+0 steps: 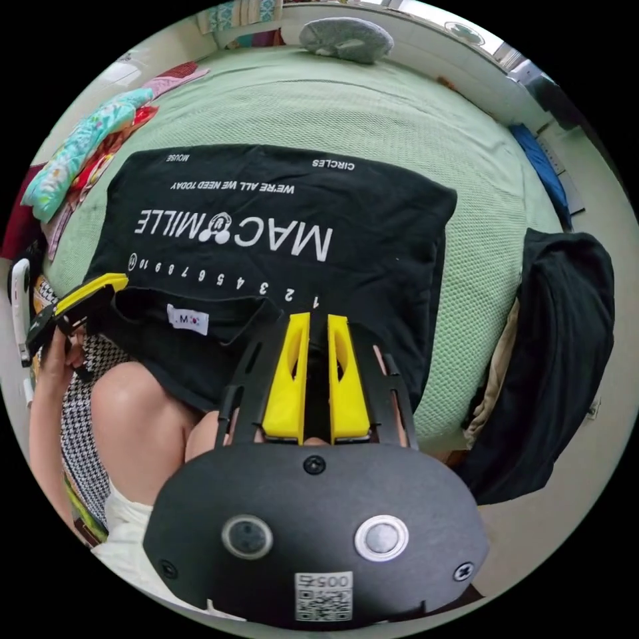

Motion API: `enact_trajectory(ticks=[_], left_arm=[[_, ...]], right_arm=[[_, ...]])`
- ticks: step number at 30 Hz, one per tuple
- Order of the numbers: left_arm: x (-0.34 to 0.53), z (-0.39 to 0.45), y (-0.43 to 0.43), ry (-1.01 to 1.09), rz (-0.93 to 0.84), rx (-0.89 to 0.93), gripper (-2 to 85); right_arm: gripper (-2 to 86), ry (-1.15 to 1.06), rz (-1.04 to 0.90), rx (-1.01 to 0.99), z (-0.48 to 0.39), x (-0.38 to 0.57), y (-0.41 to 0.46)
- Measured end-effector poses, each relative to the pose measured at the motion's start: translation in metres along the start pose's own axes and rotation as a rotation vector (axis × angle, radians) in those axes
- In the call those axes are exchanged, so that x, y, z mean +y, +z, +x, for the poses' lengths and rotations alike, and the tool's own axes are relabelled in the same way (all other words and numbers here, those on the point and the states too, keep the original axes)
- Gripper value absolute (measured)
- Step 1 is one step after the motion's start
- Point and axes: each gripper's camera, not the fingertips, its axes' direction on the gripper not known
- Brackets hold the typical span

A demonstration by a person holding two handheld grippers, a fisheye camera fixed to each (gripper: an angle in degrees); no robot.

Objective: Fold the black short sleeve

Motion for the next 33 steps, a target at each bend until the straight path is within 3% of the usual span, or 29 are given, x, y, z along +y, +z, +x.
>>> enact_trajectory(ticks=[5, 9, 21, 25, 33], left_arm=[[0.015, 0.031, -0.002, 0.139, -0.018, -0.117, 6.5], [0.03, 0.037, -0.003, 0.127, 0.001, -0.088, 6.7], [0.036, 0.04, -0.019, 0.061, 0.054, -0.162, 6.5], [0.034, 0.05, 0.002, 0.063, -0.001, -0.198, 6.5], [0.044, 0.086, 0.029, 0.074, 0.033, -0.306, 5.5]], right_arm=[[6.2, -0.085, -0.048, 0.026, -0.005, 0.025, 0.001], [6.1, -0.093, -0.066, 0.045, -0.004, 0.046, 0.01], [5.6, -0.028, 0.132, 0.001, -0.001, 0.088, -0.002], [5.2, 0.002, 0.088, 0.013, -0.002, 0.099, 0.023], [4.0, 0.022, 0.215, 0.008, 0.0, 0.14, 0.04]])
